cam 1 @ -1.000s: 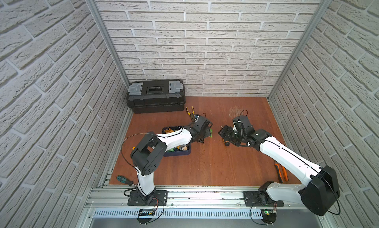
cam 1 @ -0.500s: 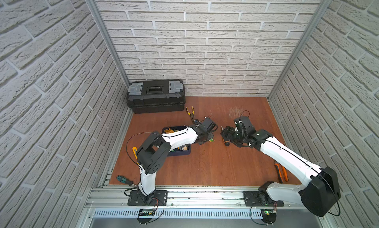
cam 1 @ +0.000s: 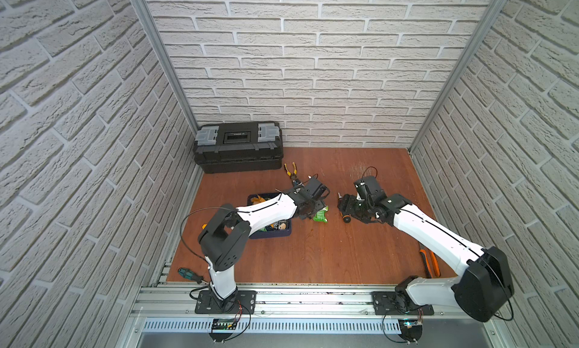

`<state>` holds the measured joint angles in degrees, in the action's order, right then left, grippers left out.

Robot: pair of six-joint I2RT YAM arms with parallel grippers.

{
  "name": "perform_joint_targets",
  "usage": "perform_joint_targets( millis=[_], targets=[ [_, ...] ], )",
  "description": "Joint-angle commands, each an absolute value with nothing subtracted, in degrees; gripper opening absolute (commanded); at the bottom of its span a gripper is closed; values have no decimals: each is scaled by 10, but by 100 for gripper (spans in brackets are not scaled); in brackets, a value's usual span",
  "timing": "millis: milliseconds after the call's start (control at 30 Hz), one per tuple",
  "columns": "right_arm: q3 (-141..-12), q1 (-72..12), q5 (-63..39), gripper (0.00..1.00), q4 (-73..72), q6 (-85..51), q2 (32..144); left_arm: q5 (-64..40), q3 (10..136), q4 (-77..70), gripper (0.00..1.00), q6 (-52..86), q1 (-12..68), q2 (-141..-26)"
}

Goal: Take the cookies out of the storage box
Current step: Place the cookie at the center of the board, then move the distractor to the center of the board.

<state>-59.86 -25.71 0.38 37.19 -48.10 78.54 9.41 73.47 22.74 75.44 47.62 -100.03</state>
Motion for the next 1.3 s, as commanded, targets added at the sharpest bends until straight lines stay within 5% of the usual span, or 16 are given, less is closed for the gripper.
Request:
perform_joint_targets(
  millis=[0,233,667,1033,1267],
  targets=[
    [-655,-260,74,72,437,-361,847,155,718,225,70,694,458,-922],
    [-758,-257,92,69,490,-240,989,170,633,275,67,650,376,-814],
    [-817,-223,71,62,497,-217,1116,161,489,321,62,633,284,-644],
    [-773,-162,90,35,490,-209,1097,142,463,327,60,628,244,-615],
    [-742,-99,93,34,490,-189,1064,115,453,313,60,615,223,-629]
  ],
)
